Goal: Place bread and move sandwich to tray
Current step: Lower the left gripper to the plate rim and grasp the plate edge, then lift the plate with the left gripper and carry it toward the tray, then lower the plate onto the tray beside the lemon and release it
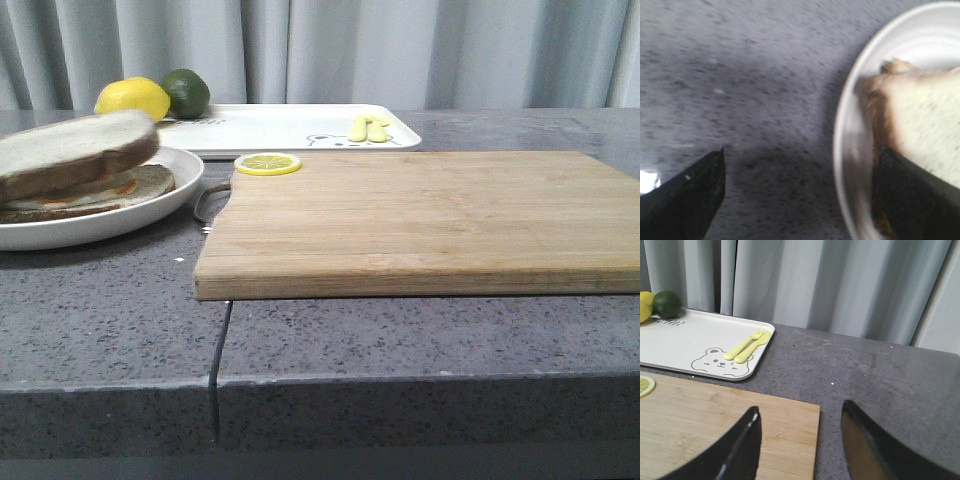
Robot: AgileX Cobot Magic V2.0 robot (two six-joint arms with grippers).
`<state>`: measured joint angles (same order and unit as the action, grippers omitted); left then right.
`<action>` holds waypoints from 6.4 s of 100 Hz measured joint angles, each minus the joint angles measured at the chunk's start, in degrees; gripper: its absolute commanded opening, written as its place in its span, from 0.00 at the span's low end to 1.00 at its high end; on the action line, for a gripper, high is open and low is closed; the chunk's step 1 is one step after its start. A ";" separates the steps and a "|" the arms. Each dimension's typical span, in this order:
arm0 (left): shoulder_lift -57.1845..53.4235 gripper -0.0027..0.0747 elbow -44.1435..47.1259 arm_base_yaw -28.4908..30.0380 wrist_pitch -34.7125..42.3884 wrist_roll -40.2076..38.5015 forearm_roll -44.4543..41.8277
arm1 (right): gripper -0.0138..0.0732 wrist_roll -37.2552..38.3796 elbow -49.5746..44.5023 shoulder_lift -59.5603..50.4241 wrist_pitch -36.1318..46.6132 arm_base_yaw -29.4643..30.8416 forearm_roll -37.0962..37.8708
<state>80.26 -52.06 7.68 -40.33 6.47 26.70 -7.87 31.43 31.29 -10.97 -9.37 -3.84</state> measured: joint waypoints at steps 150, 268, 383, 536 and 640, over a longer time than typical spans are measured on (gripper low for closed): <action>-2.19 0.01 -1.06 -0.79 -0.77 0.15 10.79 | 0.60 0.00 0.00 0.00 -0.13 0.00 0.00; 11.46 0.01 -22.52 -2.65 -1.18 8.83 37.91 | 0.60 0.00 0.00 0.00 -0.25 0.00 0.00; 44.04 0.01 -63.41 -11.61 -13.08 -17.49 7.88 | 0.60 0.00 0.00 0.00 -0.37 0.00 -0.13; 47.19 0.12 -64.75 -12.40 -9.59 -19.33 4.20 | 0.60 0.00 0.00 0.00 -0.37 0.00 -0.13; 47.05 0.35 -85.62 -12.49 -28.92 -19.33 -11.45 | 0.60 0.00 0.00 0.00 -0.37 0.00 -0.13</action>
<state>127.31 -137.67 -4.81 -69.24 -12.87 15.25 -7.87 31.43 31.29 -11.34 -9.37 -3.97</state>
